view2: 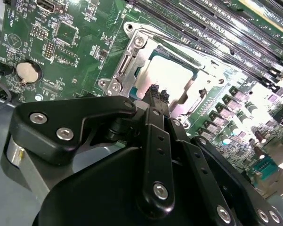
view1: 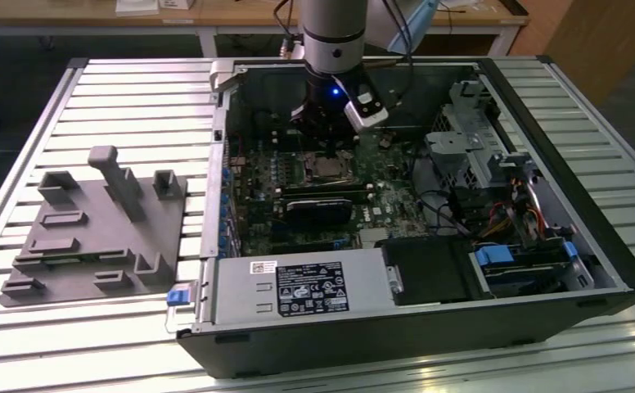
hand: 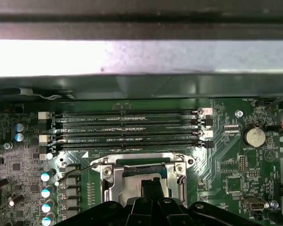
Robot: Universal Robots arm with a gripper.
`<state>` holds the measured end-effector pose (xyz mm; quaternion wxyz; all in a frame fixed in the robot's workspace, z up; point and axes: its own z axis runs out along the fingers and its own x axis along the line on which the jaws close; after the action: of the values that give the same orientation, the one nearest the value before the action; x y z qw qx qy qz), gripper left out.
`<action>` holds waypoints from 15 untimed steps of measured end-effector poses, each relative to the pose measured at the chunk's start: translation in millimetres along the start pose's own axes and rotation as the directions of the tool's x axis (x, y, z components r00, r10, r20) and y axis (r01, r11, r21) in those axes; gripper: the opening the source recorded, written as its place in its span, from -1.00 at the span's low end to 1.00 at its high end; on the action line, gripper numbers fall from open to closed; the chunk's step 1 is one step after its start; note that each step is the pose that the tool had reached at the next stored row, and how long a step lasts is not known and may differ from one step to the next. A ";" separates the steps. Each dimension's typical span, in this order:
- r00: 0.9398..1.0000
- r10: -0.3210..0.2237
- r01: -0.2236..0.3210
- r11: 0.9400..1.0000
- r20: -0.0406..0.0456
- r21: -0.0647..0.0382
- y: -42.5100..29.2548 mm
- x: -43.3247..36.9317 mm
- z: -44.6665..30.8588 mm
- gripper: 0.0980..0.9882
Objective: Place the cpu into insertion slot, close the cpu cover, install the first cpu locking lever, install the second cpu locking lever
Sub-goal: 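Close the cpu cover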
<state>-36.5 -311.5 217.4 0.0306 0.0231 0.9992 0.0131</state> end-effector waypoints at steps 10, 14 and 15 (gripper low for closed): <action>0.999 0.001 0.000 1.000 -0.051 0.012 0.0 -0.2 0.8 -0.98; 0.998 -0.024 0.024 1.000 -0.052 0.010 -0.8 -0.1 1.0 -0.98; 0.998 -0.036 0.036 0.999 -0.052 0.009 -1.0 0.0 1.1 -0.98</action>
<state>-36.5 -312.4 216.3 0.0049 0.0050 0.9999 0.0081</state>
